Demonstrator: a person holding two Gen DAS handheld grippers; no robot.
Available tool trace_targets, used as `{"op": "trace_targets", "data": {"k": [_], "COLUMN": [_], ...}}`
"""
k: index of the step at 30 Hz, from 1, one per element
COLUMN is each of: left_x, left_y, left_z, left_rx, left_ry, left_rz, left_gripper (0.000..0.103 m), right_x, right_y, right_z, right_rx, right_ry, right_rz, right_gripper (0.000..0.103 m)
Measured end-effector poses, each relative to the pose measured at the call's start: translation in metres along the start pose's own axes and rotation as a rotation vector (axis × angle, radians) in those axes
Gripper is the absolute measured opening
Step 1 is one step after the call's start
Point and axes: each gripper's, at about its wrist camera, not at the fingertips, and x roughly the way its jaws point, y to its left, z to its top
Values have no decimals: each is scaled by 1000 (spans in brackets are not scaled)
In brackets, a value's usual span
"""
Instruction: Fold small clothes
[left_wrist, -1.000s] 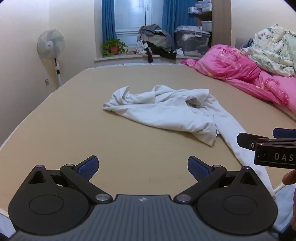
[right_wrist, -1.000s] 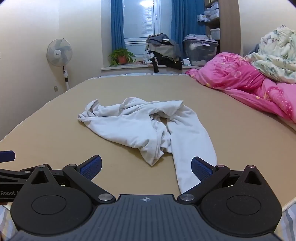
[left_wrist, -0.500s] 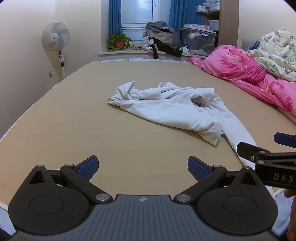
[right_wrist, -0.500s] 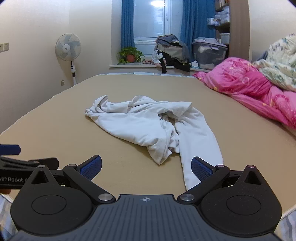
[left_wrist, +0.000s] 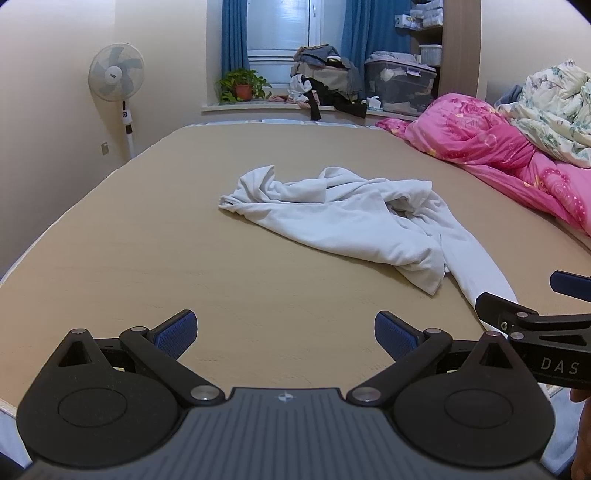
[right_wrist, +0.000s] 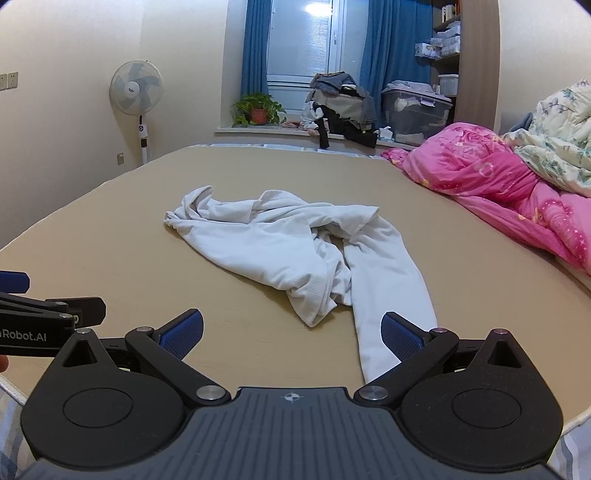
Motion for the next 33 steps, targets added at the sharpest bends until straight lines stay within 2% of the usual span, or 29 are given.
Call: {"op": "trace_targets", "data": {"k": [8, 16, 22, 28, 31, 33], "left_x": [-1, -4, -14, -16, -14, -10], "left_y": [0, 3, 3, -1, -2, -2], "left_z": [0, -1, -3, -4, -4, -5], "left_rx": [-4, -11, -9, 20, 33, 47], "left_ry": [-10, -29, -100, -132, -135, -128], "left_rz": [0, -1, 12, 23, 29, 44], "left_gripper": [102, 102, 102, 98, 93, 82], "right_x": [-1, -4, -8, -12, -10, -8], "right_y": [0, 4, 4, -7, -17, -23], "right_z": [1, 2, 5, 13, 17, 19], "right_rx": [-3, -6, 19, 71, 114, 123], "right_ry": [-2, -13, -51, -92, -84, -78], "right_rz": [-2, 2, 11, 18, 38, 35], "right_gripper": [100, 94, 85, 82, 81, 80]}}
